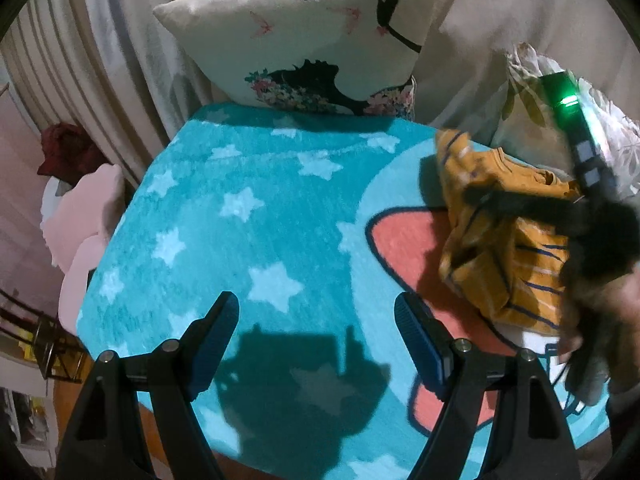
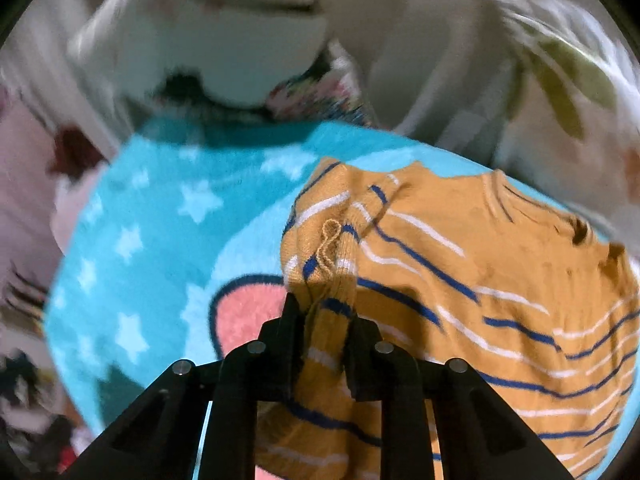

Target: Fold small clothes

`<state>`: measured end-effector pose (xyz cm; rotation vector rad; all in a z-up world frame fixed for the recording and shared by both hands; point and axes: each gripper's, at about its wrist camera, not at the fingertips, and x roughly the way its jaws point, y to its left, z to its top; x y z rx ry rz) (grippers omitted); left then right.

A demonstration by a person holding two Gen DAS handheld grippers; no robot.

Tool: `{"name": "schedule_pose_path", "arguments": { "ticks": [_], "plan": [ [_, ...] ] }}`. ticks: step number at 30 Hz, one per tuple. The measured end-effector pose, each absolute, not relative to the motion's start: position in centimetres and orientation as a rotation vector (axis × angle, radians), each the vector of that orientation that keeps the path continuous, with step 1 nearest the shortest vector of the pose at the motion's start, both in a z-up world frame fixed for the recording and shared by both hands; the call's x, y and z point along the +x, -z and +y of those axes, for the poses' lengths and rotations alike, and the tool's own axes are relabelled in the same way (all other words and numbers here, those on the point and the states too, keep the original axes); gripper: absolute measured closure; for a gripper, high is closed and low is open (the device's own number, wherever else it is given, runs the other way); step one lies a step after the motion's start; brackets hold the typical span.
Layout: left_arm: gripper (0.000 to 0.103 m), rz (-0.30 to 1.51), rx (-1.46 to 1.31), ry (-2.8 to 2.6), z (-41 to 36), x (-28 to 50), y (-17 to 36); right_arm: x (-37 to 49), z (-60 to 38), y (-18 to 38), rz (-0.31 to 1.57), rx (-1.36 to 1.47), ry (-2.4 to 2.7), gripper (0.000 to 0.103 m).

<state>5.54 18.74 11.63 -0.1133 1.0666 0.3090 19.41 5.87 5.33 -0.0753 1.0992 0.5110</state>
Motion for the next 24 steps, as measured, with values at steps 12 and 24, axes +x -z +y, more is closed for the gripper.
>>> {"name": "schedule_pose_path", "arguments": {
  "ticks": [12, 24],
  "plan": [
    [0.024, 1.14, -0.072, -0.293, 10.1, 5.4, -10.1, 19.5, -13.8, -8.1, 1.035, 0.375, -0.429, 0.084],
    [0.024, 1.192, -0.046, -0.14, 1.7, 7.9, -8.2, 17.8, -29.1, -5.0, 1.001, 0.514, -0.258, 0.084]
  ]
}}
